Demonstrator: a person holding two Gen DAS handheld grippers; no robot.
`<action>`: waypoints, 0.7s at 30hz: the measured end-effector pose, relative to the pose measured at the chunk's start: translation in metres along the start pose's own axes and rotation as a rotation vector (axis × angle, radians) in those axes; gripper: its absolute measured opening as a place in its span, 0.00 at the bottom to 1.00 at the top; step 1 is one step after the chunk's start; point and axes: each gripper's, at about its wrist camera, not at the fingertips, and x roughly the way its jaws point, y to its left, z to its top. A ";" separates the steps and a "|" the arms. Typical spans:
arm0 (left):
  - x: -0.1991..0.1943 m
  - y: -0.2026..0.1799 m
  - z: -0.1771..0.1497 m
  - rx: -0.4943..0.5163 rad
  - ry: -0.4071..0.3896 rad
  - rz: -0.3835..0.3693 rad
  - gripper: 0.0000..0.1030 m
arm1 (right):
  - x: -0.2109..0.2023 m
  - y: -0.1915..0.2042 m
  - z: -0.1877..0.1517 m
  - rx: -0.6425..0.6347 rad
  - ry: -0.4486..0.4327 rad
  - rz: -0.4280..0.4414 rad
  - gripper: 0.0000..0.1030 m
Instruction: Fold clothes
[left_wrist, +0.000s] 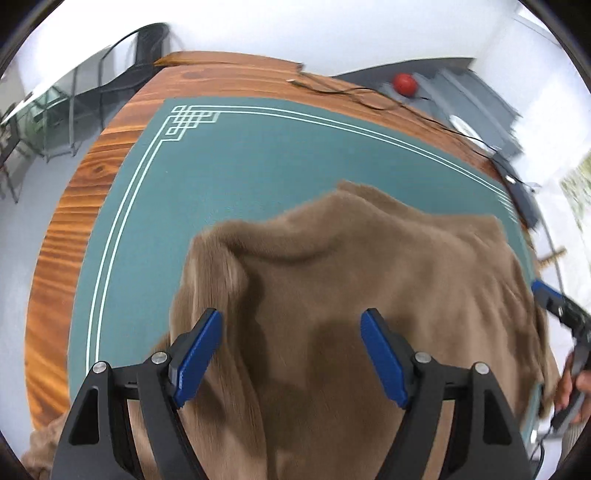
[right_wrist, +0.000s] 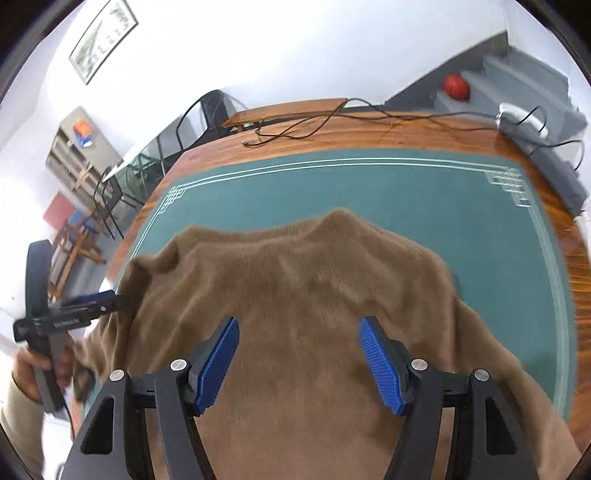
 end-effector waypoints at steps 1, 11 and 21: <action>0.010 0.003 0.006 -0.017 0.002 0.020 0.78 | 0.011 0.000 0.002 -0.008 0.013 -0.011 0.68; 0.055 0.020 0.028 -0.008 -0.044 0.167 0.83 | 0.082 -0.027 0.021 0.008 0.021 -0.229 0.68; 0.049 0.011 0.019 0.043 -0.034 0.198 0.88 | 0.059 -0.024 0.013 -0.011 0.006 -0.284 0.70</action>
